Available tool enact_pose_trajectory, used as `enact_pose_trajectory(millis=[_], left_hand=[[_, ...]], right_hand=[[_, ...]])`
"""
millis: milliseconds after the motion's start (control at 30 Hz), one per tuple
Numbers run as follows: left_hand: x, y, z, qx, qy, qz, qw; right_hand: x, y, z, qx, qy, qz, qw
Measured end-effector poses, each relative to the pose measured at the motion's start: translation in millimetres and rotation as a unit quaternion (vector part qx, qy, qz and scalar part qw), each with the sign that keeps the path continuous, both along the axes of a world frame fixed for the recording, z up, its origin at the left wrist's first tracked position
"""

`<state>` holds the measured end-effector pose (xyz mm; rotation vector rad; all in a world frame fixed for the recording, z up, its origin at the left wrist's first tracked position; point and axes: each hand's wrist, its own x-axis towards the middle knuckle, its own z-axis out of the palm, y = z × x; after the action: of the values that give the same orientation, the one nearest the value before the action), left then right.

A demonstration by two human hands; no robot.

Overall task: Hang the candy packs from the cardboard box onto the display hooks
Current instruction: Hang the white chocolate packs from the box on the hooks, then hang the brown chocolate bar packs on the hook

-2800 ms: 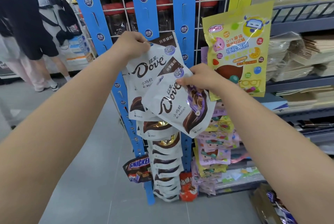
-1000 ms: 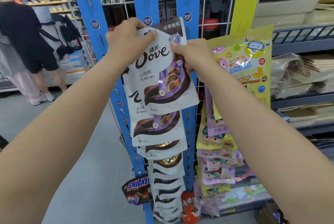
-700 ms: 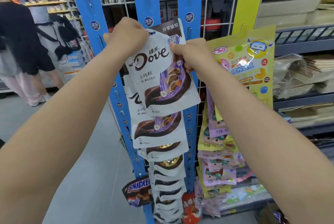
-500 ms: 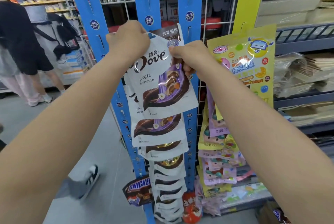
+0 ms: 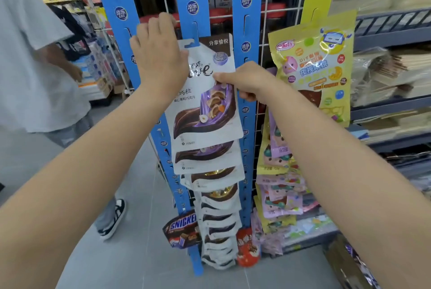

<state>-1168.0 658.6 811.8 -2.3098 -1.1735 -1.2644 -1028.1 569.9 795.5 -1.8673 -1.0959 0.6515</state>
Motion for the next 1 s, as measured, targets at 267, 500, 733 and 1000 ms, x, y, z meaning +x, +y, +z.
enact_pose_trajectory(millis=[267,500,733,1000], left_hand=[[25,-34,-34,0.039,0.106,-0.062,0.992],[113,-111,-67,-0.071,0.216,-0.182,0.957],[260,-221,-141,-0.166,0.365,-0.259,0.879],[427,-329,-275,-0.301,0.463,-0.34,0.761]], right_hand=[[5,-30,-19,-0.048,0.018,0.007,0.999],[71,-118,-58,-0.06,0.062,-0.036,0.996],[194,-252,-144,-0.166,0.124,-0.152,0.966],[319,-399,-269,-0.188,0.261,-0.308,0.896]])
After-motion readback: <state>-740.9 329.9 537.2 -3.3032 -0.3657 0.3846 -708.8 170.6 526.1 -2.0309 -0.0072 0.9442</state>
